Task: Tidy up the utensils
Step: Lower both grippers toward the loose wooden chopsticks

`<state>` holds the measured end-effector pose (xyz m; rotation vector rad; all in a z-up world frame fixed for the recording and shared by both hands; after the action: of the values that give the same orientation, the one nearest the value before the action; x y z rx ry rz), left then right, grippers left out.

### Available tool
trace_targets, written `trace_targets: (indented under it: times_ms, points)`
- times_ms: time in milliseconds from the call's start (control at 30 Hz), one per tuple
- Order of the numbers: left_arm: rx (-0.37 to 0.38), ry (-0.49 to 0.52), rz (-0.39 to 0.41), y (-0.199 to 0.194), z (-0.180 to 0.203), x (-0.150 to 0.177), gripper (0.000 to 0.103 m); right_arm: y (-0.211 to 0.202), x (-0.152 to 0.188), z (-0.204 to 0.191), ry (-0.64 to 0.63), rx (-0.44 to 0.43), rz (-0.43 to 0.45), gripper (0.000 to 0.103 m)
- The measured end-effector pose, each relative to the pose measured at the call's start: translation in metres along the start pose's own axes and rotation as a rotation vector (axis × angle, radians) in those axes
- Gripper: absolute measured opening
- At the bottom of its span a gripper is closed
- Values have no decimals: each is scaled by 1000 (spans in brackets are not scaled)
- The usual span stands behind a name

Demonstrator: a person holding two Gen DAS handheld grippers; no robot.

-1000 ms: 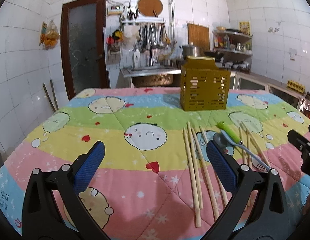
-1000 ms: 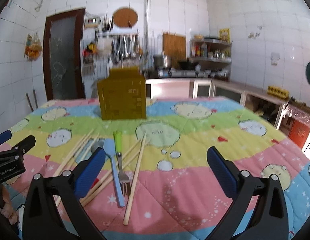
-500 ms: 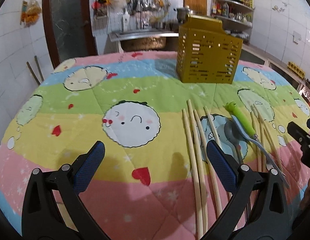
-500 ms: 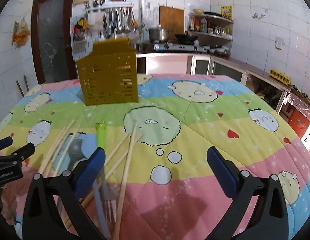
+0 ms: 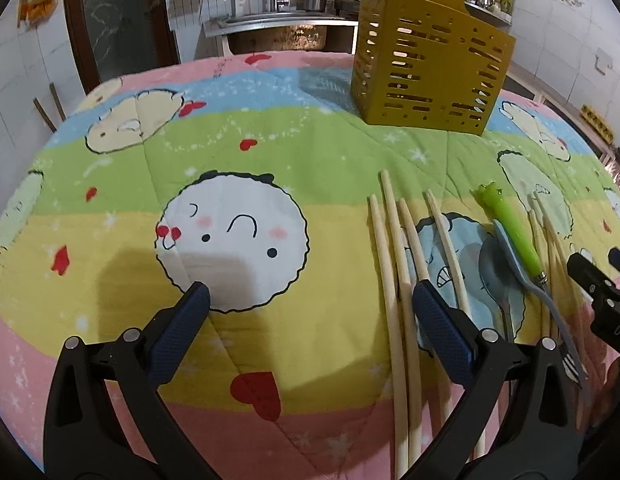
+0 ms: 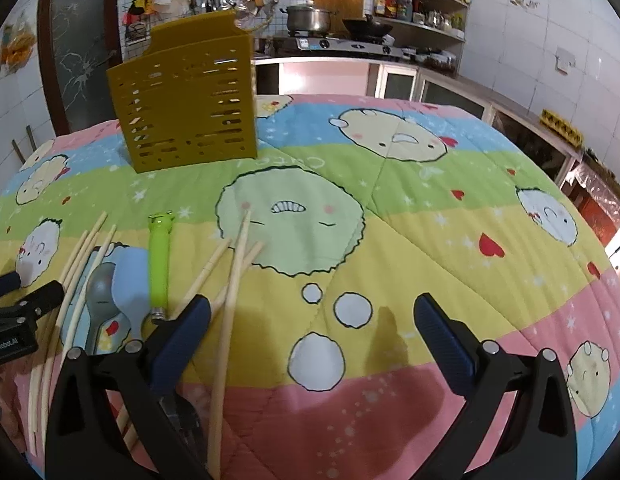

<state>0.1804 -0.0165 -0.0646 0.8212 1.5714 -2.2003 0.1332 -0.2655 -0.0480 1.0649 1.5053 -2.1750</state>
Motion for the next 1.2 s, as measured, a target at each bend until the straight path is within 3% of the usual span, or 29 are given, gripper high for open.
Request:
trace_targets:
  times_ms: [300, 467, 933, 1067, 1200]
  points:
    - [-24, 19, -25, 9, 2, -6, 98, 6, -1, -11, -50, 30, -30, 99]
    - [-21, 20, -42, 14, -1, -9, 99, 19, 0, -9, -34, 10, -96, 99]
    - [-6, 15, -60, 18, -3, -9, 99, 29, 0, -6, -12, -34, -143, 100]
    - [-5, 19, -48, 15, -2, -9, 98, 29, -1, -7, -16, -33, -148, 100]
    - [2, 10, 18, -3, -2, -13, 98, 27, 1, -9, -18, -22, -133, 100]
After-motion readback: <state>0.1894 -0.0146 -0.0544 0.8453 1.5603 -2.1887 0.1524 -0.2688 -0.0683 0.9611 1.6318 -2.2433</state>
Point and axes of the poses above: each gripper's, at about its wrist camera, not at the fingertips, and y roughly the way its jaws point, z to its right, x to its underside, the point moved 1 cm from there along y, roughly the way its jaws point, and after that the axes turned 15 degrees about x, right-handed, at the moved point
